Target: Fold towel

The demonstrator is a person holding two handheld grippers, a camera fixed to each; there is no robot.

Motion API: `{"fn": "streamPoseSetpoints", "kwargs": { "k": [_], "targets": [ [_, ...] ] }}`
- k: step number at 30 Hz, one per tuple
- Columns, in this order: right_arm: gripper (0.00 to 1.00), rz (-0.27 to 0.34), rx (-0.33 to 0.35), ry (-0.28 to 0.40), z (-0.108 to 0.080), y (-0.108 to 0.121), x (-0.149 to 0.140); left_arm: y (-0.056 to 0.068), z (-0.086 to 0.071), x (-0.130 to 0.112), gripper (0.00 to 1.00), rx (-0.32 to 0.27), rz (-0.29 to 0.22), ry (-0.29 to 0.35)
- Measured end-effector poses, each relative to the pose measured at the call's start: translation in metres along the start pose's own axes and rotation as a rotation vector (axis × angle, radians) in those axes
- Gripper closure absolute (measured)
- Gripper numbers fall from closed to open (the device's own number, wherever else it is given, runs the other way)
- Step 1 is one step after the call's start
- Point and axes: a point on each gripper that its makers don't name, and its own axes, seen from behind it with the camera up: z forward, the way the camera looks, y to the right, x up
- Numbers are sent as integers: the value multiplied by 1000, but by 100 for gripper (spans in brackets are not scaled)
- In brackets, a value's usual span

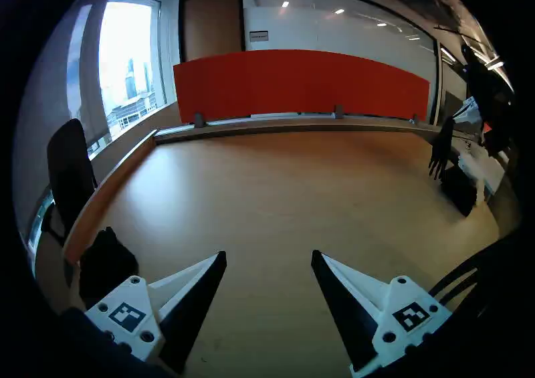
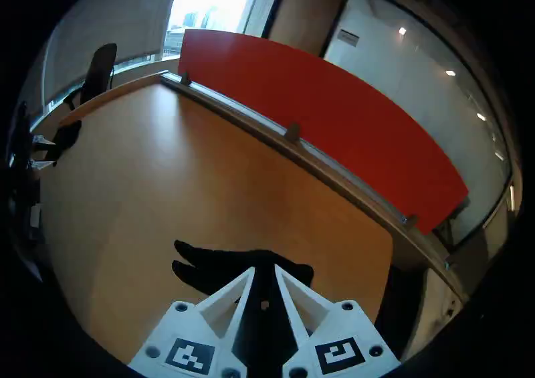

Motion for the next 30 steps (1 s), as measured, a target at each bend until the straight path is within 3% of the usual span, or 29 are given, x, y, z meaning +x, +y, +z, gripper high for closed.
{"fn": "streamPoseSetpoints", "kwargs": {
  "k": [8,17,30],
  "targets": [
    [95,11,-25,-30,-5,24,-18,5,1,2,6,-3,9,-2],
    [95,30,-39,-61,-15,34,-44,10,3,4,6,-9,17,-4],
    [95,105,-73,-144,-43,38,-119,20,5,4,6,-29,31,-9]
  ]
}}
